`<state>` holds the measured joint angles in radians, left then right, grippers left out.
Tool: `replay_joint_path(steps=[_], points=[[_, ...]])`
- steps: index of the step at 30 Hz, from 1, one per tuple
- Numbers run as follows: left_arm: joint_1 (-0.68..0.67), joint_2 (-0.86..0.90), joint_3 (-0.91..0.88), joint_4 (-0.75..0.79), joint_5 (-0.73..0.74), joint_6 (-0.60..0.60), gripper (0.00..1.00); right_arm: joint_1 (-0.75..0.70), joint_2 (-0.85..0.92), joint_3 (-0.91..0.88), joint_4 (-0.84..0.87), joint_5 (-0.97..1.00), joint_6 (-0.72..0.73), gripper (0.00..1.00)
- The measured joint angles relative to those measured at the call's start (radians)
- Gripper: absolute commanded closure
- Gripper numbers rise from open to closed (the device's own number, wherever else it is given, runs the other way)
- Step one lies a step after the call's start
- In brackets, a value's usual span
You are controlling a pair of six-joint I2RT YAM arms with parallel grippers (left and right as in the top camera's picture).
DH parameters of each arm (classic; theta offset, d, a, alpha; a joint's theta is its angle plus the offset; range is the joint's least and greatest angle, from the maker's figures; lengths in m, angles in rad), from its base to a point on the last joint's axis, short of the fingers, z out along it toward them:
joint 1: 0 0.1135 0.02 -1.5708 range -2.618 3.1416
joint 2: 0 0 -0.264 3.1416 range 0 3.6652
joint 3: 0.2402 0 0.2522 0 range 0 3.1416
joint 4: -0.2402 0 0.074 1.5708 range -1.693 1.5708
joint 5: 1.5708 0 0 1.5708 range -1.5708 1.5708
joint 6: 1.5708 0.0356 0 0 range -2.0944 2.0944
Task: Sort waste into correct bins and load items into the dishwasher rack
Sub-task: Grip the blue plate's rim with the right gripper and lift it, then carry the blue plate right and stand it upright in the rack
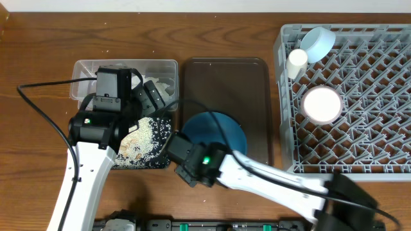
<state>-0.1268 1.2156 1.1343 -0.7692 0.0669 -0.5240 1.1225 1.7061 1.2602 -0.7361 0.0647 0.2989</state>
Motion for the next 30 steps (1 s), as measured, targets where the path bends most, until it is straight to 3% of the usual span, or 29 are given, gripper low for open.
replay_joint_path(steps=[8, 13, 19, 25, 30], points=[[0.000, 0.000, 0.000, 0.000, 0.000, 0.000, 0.09, -0.197, -0.373, 0.035, -0.008, -0.010, 0.005, 0.99], [0.000, 0.000, 0.000, 0.000, 0.000, 0.000, 0.09, -0.466, -0.583, 0.037, -0.012, -0.086, 0.001, 0.99], [0.000, 0.000, 0.000, 0.000, 0.000, 0.000, 0.09, -0.945, -0.739, 0.037, -0.011, -0.348, -0.051, 0.99], [0.000, 0.000, 0.000, 0.000, 0.000, 0.000, 0.09, -1.377, -0.727, 0.037, 0.046, -0.734, -0.077, 0.99], [0.000, 0.000, 0.000, -0.001, 0.000, 0.000, 0.09, -1.623, -0.571, 0.039, 0.227, -1.118, -0.083, 0.99]])
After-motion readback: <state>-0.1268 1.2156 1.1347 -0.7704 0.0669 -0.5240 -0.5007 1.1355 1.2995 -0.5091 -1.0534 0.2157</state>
